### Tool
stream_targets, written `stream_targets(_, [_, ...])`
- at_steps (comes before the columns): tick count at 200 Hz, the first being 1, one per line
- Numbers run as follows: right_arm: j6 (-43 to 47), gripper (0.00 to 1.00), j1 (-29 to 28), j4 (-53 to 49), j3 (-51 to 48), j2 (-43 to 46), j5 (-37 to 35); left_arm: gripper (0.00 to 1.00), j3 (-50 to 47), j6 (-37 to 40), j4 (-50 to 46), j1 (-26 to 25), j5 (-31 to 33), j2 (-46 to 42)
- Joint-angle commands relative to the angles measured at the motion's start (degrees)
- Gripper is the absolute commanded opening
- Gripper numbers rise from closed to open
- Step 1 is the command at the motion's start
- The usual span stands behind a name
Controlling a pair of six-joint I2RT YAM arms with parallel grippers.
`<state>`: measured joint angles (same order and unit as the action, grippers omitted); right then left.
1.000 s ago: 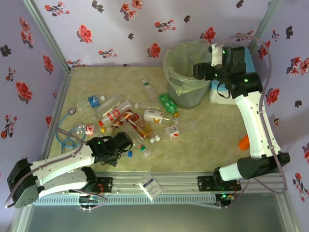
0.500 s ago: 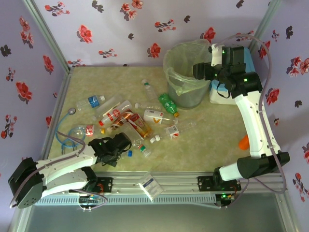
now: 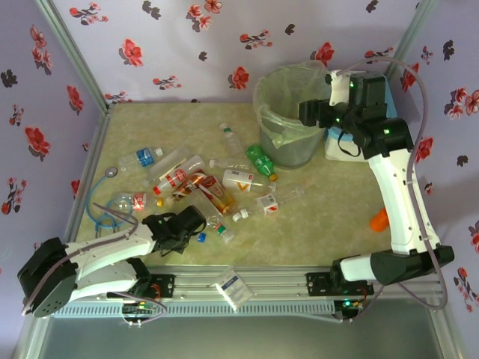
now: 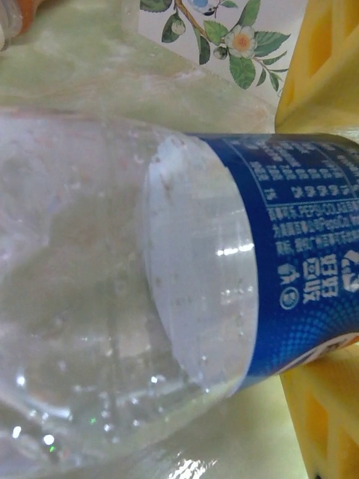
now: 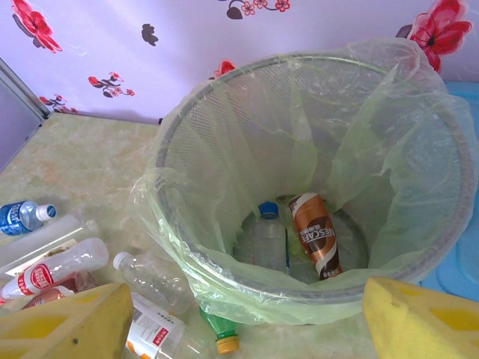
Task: Put the plastic bottles in the bin
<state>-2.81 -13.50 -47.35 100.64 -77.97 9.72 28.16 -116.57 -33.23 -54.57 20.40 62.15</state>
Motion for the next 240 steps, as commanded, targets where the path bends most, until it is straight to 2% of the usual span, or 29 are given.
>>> stream_targets(1, [-1.19,0.81,0.37,0.97,0.36,0.77,0.79,0.67,3.35,3.69,-3.89,0.34,2.79,-0.16])
stream_targets(28, [-2.89,0.81,0.35,1.27,1.09,0.50,2.58,0.62,10.12,13.47,-9.52,1.83,6.50,-1.28])
stream_targets(52, [-6.05,0.80,0.27,3.36,0.82,1.03,9.74,0.54,14.99,21.52,-11.37,4.34,8.53,-2.28])
stream_targets(83, [-11.29,0.80,-1.13,8.74,-0.23,2.24,18.74,0.44,19.88,36.51,-6.60,9.97,8.97,-2.96])
stream_targets(109, [-11.71,0.80,-5.39,7.60,2.12,-0.18,20.04,0.41,24.92,58.22,5.72,15.09,-1.43,-0.51])
stream_targets(117, [-11.90,0.80,-6.93,7.05,3.15,-1.47,20.29,0.40,27.03,62.88,7.99,15.59,-3.86,0.70])
stream_targets(138, [-14.08,0.80,-10.24,5.97,5.81,-5.16,23.07,0.24,31.90,72.22,10.46,15.97,-6.72,3.41])
stream_targets(156, [-16.25,0.80,-12.27,7.52,5.97,-7.37,24.46,0.16,33.53,80.33,15.39,16.96,-16.42,4.46])
stream_targets(166, [-17.11,0.79,-13.46,8.37,5.80,-8.47,24.56,0.14,34.05,82.81,17.19,17.59,-21.40,4.84])
stream_targets(187, [-18.49,0.78,-15.86,9.30,5.96,-11.14,26.25,0.00,34.85,86.57,19.53,18.85,-29.59,6.17])
stream_targets(220, [-19.76,0.77,-17.17,9.61,6.98,-15.28,31.49,0.00,34.97,88.18,25.34,19.58,-41.70,8.21])
stream_targets(240, [-20.75,0.77,-17.57,10.18,7.51,-17.11,33.82,0.00,36.02,88.74,26.36,19.65,-45.35,9.71])
